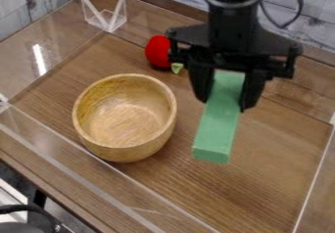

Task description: Put the green object in the brown bowl

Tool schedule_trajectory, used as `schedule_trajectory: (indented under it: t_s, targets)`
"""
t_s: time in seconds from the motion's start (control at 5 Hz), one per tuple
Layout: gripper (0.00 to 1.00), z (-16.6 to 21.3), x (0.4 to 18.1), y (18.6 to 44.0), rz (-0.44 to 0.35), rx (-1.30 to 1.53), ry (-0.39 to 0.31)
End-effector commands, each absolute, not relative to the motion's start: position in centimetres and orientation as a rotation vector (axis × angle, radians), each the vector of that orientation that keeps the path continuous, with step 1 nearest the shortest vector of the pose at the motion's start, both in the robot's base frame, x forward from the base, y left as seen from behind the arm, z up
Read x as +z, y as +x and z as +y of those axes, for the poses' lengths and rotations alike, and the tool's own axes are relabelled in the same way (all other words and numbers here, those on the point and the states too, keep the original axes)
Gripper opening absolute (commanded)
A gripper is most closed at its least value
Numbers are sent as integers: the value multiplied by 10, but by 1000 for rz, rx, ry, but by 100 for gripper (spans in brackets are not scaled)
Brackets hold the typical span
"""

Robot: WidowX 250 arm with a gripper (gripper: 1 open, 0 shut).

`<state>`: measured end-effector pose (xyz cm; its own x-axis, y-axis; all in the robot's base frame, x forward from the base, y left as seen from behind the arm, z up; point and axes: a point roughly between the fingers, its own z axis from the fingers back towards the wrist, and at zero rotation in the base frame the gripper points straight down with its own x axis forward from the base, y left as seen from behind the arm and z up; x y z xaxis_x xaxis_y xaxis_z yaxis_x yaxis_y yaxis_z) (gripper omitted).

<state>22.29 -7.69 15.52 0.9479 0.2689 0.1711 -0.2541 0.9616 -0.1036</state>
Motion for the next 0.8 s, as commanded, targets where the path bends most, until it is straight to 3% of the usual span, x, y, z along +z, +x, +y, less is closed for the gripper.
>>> schedule_trajectory:
  t_s: [0.0, 0.6]
  targets:
    - [0, -59, 168, 235, -229, 270, -103]
    - [0, -29, 150, 244, -193, 232, -110]
